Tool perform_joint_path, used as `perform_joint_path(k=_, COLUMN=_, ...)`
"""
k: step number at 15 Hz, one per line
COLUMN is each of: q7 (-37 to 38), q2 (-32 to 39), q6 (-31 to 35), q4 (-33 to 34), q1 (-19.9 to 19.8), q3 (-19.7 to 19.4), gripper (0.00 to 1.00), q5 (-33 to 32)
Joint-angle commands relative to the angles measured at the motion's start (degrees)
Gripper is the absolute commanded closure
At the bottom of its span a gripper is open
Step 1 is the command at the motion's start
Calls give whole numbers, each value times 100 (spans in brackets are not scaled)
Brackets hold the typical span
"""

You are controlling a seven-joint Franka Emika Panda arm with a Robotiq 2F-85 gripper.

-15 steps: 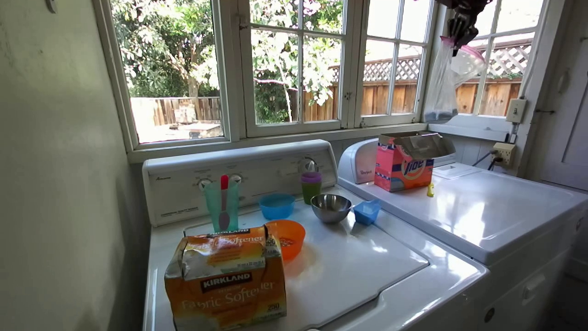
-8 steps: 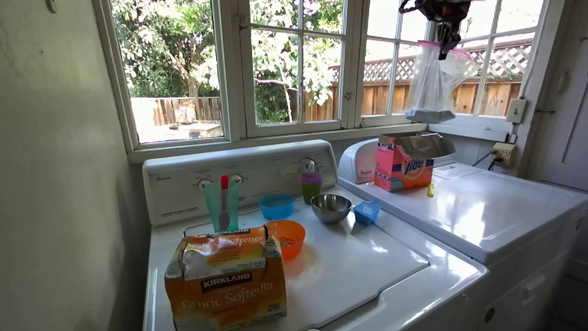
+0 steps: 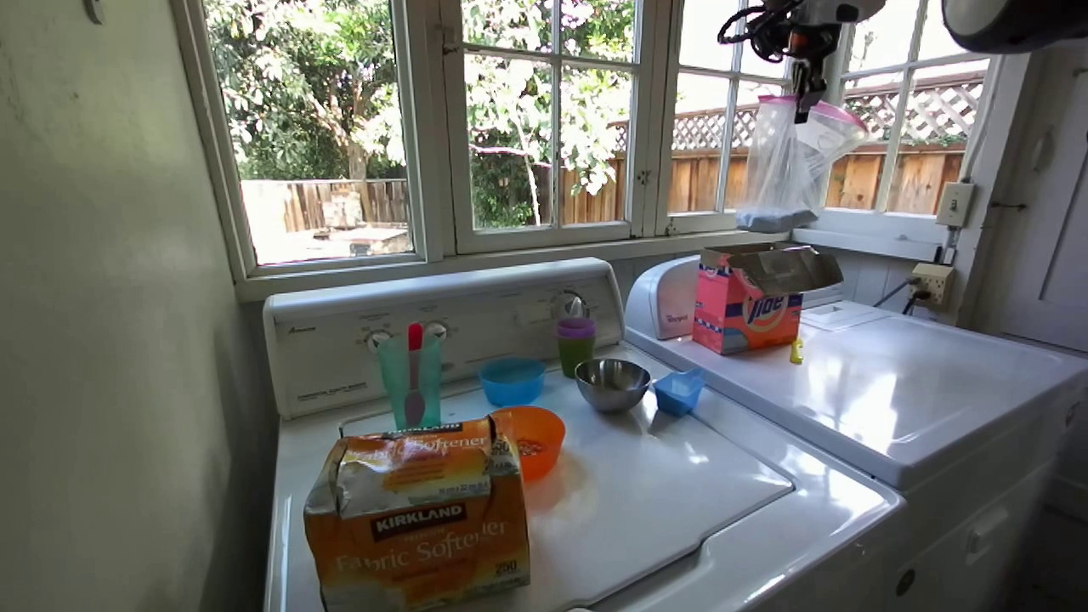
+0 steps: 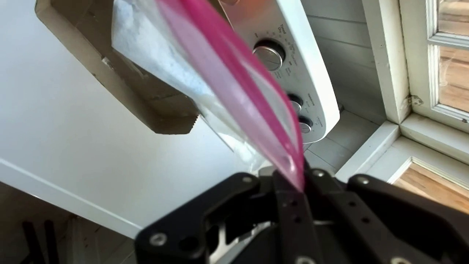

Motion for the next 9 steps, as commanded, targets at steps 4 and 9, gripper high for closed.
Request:
perform_joint_path(k=4, q7=271, q2=373, q6=-342, q4=522, q1=8, q3=-27, gripper=98, q5=-5)
perform_joint_path(k=9, q7=320, q2=544, q6=-414, q4=762, q1=7, q3=-63, gripper=100, q5=-5)
